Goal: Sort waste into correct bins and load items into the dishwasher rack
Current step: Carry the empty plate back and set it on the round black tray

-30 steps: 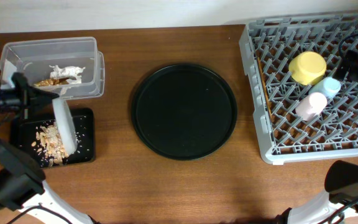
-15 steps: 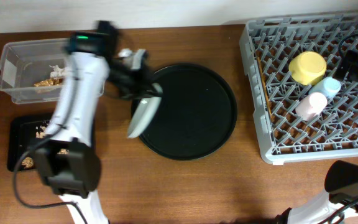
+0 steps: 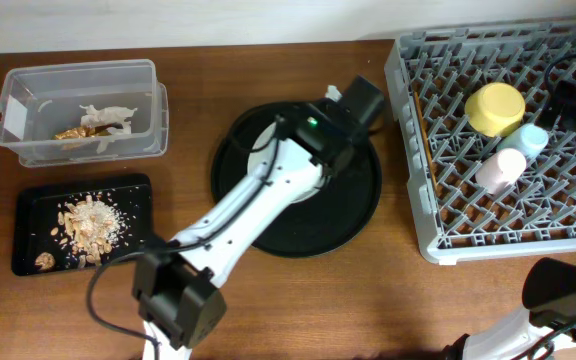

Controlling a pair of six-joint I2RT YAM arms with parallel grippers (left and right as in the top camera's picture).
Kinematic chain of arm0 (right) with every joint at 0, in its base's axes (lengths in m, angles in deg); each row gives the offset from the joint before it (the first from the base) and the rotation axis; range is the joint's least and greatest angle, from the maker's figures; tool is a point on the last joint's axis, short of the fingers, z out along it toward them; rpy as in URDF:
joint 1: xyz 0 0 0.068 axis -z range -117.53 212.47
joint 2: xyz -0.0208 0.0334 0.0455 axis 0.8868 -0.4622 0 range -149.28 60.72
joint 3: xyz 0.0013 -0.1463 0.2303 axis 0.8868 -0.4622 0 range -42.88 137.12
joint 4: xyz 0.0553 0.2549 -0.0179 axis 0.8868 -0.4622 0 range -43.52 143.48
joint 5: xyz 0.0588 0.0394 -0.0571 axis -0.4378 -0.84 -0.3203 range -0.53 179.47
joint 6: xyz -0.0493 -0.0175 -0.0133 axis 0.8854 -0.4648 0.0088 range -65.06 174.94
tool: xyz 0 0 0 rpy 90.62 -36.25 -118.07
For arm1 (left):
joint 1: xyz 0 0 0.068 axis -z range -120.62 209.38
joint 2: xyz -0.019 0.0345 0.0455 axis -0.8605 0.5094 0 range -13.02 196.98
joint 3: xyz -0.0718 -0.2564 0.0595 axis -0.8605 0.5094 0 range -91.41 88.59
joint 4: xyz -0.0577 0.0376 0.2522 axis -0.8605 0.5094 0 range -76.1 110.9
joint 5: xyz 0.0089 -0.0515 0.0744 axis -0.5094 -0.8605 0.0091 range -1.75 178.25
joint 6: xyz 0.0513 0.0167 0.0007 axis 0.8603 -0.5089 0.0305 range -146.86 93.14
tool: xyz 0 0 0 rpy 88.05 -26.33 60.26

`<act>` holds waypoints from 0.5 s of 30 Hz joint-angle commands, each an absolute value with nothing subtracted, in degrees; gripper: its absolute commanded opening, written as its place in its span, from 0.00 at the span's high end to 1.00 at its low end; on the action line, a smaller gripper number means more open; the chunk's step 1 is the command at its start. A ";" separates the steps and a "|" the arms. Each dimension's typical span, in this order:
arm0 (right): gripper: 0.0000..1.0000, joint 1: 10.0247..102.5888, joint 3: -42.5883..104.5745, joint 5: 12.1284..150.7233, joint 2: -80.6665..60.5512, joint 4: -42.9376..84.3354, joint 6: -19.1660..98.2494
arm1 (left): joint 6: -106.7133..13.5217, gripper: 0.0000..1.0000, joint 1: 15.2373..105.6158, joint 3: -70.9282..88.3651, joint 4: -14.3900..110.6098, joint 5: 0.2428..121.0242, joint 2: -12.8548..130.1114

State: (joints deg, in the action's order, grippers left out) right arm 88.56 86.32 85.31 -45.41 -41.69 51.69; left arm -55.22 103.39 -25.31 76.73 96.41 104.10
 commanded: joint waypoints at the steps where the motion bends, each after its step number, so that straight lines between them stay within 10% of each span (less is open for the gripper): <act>1: 0.02 88.75 86.28 85.00 -45.56 -41.69 51.04 | -56.20 0.99 103.85 -25.77 75.38 102.18 110.16; 8: 0.02 88.73 86.28 85.00 -45.56 -41.69 51.04 | -57.32 0.98 103.47 -25.77 75.16 102.01 114.55; 10: 0.02 88.75 86.28 85.00 -45.56 -41.69 51.04 | -57.27 0.72 103.47 -25.77 75.00 102.03 114.53; 12: 0.02 88.75 86.28 85.00 -45.56 -41.69 51.04 | -57.23 0.13 103.45 -25.77 75.05 102.03 114.53; 15: 0.02 88.73 86.28 85.00 -45.56 -41.69 51.04 | -57.25 0.01 103.45 -26.23 75.81 102.03 114.00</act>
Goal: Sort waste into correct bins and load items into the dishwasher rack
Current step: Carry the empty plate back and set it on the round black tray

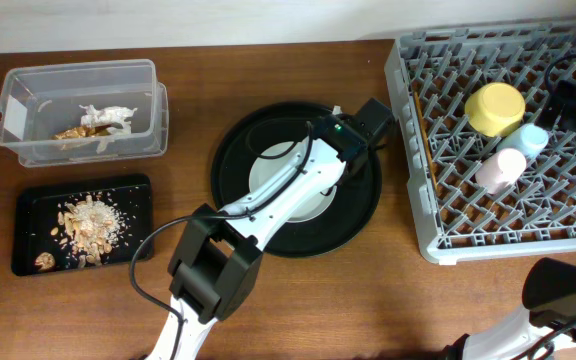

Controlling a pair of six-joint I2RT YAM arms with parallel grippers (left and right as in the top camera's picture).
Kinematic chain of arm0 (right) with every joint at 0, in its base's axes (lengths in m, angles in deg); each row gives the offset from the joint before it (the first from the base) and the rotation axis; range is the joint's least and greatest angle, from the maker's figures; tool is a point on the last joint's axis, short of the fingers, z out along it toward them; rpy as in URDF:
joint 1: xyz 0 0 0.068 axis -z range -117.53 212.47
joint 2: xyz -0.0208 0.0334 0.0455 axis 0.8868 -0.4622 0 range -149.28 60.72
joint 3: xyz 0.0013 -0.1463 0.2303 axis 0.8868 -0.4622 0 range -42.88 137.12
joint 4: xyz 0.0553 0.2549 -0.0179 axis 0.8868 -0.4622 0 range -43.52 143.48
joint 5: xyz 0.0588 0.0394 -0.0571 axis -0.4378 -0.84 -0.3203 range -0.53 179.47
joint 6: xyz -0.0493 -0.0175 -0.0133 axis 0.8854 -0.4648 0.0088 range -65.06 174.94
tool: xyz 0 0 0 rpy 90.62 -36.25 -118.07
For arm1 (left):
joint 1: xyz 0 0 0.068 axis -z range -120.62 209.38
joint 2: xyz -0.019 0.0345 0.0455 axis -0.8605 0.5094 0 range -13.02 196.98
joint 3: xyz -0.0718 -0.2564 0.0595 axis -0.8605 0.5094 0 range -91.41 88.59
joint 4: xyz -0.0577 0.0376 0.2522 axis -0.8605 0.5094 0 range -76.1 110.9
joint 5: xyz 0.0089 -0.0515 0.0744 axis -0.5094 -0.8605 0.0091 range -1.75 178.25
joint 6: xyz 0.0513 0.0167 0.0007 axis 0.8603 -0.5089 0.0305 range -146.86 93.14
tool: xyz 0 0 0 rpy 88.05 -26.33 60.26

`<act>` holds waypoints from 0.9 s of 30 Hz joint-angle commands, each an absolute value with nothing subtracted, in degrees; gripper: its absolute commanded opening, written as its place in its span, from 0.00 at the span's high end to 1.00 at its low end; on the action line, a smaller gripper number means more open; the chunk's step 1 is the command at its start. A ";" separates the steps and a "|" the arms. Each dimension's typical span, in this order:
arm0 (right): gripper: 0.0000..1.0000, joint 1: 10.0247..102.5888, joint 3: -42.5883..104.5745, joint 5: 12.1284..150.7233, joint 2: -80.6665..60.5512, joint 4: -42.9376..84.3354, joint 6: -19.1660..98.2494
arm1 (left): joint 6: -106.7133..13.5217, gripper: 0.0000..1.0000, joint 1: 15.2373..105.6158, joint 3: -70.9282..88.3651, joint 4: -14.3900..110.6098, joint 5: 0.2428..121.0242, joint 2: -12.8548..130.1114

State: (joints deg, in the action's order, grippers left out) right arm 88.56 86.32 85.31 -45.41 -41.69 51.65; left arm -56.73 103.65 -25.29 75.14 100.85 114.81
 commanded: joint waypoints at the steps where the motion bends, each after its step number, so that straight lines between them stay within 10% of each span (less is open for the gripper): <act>1: 0.02 88.75 86.28 85.00 -45.56 -41.69 51.04 | -57.25 0.01 103.34 -26.60 76.43 102.03 113.61; 27: 0.02 88.73 86.28 84.50 -45.56 -41.67 51.02 | -57.23 0.01 58.27 -32.53 103.35 101.16 98.51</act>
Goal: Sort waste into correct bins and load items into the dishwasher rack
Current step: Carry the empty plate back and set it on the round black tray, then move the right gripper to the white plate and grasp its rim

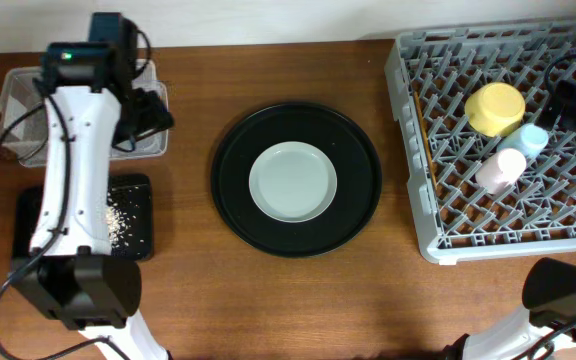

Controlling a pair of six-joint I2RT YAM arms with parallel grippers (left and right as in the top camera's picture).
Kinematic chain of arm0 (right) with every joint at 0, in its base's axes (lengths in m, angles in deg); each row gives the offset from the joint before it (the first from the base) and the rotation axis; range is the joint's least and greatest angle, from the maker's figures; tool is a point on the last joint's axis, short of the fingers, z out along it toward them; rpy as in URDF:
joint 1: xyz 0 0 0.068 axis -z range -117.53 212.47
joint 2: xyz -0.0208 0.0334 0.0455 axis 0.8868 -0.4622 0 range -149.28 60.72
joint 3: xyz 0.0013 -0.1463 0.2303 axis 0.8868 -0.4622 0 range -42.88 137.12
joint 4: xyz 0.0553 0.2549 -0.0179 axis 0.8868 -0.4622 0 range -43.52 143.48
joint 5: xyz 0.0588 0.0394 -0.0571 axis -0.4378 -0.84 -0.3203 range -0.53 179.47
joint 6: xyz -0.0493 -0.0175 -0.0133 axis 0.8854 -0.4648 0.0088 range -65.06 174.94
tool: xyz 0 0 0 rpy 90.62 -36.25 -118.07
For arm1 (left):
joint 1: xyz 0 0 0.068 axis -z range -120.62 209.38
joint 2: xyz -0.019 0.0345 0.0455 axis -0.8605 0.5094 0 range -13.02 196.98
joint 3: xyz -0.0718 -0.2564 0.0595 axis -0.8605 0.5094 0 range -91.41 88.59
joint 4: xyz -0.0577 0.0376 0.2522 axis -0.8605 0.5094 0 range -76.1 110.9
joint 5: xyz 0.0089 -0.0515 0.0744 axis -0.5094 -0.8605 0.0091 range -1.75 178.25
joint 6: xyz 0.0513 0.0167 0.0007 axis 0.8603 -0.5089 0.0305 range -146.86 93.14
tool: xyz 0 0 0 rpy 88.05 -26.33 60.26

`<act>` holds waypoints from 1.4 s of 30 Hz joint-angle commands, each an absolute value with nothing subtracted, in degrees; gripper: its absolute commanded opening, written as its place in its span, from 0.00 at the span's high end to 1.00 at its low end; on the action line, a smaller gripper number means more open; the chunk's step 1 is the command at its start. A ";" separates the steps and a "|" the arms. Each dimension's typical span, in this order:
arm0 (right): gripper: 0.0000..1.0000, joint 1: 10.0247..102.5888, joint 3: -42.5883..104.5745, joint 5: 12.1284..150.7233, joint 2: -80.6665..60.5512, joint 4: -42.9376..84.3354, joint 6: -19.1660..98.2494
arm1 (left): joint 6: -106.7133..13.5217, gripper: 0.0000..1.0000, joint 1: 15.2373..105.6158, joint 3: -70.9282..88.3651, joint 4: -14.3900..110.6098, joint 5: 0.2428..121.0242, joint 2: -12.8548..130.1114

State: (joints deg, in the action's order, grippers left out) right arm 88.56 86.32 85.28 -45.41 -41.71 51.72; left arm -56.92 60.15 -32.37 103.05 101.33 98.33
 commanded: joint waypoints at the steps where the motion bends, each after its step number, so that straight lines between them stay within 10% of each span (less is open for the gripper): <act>1: 0.02 88.73 86.28 84.47 -45.56 -41.67 51.02 | -57.25 0.01 57.77 -32.53 103.35 101.16 98.51; 11: 0.02 86.46 85.06 45.66 -45.56 -43.86 51.04 | -57.25 0.01 57.44 -32.53 103.35 101.16 98.51; 24: 0.02 52.43 72.03 75.71 -45.89 -32.45 51.04 | -57.25 0.01 57.44 -32.53 103.35 101.16 98.51; 36: 0.02 43.29 63.77 76.63 -51.92 -18.20 42.97 | -57.23 0.01 57.44 -32.53 103.35 101.16 98.51; 42: 0.29 43.36 53.76 76.67 -56.30 -7.51 35.61 | -57.23 0.01 57.44 -32.53 103.35 101.16 98.51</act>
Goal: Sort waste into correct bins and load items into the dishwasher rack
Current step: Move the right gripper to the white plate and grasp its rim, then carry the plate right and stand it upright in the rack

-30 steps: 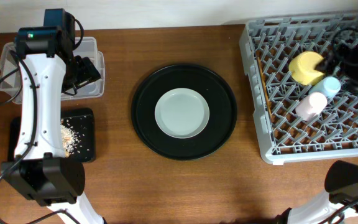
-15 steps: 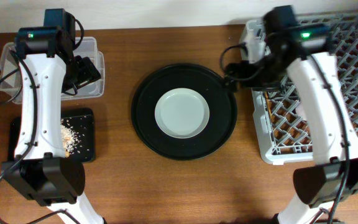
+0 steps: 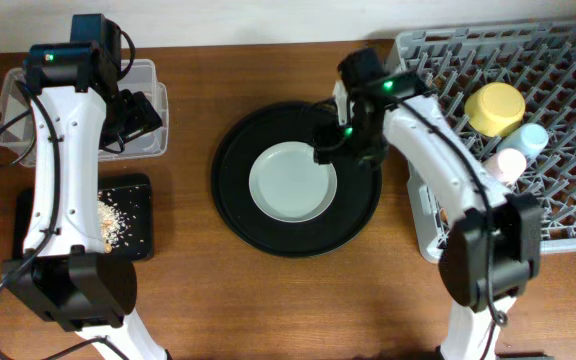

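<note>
A pale green plate (image 3: pixel 290 184) lies in the middle of a round black tray (image 3: pixel 268 235). My right gripper (image 3: pixel 331 140) hangs over the plate's upper right edge; its jaws are too dark to read. My left gripper (image 3: pixel 134 115) is over the right end of a clear plastic bin (image 3: pixel 28 90) that holds waste scraps, and its state is unclear too. A grey dishwasher rack (image 3: pixel 568 70) on the right holds a yellow bowl (image 3: pixel 495 108), a light blue cup (image 3: pixel 533 138) and a pink cup (image 3: pixel 509 160).
A black rectangular tray (image 3: pixel 128 225) with food crumbs lies below the clear bin, partly under my left arm. My right arm crosses the rack's left edge. Bare wooden table (image 3: pixel 298 310) runs along the front.
My right arm, then at the far right edge over the rack, now reaches across to the round tray with its gripper above the plate's rim. My left arm has stayed over the clear bin.
My left arm first stretched across the round tray with its gripper at the far right rim, covering part of the plate. It then stood over the clear bin at the left, leaving the plate bare. Now my right gripper is above the plate.
</note>
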Controlling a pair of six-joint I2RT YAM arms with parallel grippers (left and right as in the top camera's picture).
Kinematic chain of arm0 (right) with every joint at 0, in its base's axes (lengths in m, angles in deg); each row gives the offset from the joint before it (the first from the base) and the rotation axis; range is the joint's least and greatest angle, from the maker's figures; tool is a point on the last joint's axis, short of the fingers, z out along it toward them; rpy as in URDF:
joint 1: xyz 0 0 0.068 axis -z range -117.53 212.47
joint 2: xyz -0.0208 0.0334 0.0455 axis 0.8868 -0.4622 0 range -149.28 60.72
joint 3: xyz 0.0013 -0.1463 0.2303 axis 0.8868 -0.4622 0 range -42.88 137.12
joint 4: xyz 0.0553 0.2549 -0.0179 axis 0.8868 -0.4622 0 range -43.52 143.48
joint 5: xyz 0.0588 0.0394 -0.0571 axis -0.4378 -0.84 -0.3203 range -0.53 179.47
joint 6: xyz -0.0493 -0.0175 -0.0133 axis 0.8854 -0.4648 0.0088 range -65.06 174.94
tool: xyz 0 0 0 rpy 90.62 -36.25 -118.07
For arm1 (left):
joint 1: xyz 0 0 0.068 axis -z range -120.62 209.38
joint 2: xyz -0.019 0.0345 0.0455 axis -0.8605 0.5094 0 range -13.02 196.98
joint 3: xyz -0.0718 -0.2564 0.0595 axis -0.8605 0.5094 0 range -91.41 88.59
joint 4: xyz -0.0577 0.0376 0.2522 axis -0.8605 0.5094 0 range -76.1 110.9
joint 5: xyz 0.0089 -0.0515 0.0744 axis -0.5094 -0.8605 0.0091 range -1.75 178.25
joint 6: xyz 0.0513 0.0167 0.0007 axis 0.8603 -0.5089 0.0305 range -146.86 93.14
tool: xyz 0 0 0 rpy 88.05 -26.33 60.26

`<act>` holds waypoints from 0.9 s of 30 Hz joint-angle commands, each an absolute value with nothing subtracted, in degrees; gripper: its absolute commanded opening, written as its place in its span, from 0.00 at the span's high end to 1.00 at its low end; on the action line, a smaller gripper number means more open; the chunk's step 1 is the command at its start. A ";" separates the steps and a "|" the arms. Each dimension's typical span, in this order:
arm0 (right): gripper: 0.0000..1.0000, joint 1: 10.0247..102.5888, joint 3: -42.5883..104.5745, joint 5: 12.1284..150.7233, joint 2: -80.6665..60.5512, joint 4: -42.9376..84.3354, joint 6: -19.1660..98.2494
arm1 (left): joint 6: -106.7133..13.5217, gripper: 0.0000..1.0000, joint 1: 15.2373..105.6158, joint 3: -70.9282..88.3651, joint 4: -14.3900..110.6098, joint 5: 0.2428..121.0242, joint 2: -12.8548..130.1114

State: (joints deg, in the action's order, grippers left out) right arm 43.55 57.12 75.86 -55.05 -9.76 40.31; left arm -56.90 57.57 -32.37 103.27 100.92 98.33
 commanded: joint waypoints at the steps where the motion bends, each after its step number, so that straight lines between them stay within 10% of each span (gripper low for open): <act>1: 0.33 43.36 52.84 76.65 -56.89 -6.52 35.28 | -57.25 0.01 57.44 -32.53 103.35 101.16 98.51; 27: 0.96 43.38 39.75 75.64 -58.04 8.51 25.25 | -57.23 0.01 57.44 -32.53 103.35 101.16 98.51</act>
State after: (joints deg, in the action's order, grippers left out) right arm 43.58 39.70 76.08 -57.65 8.56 26.95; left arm -56.90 57.57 -32.37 103.29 100.92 98.33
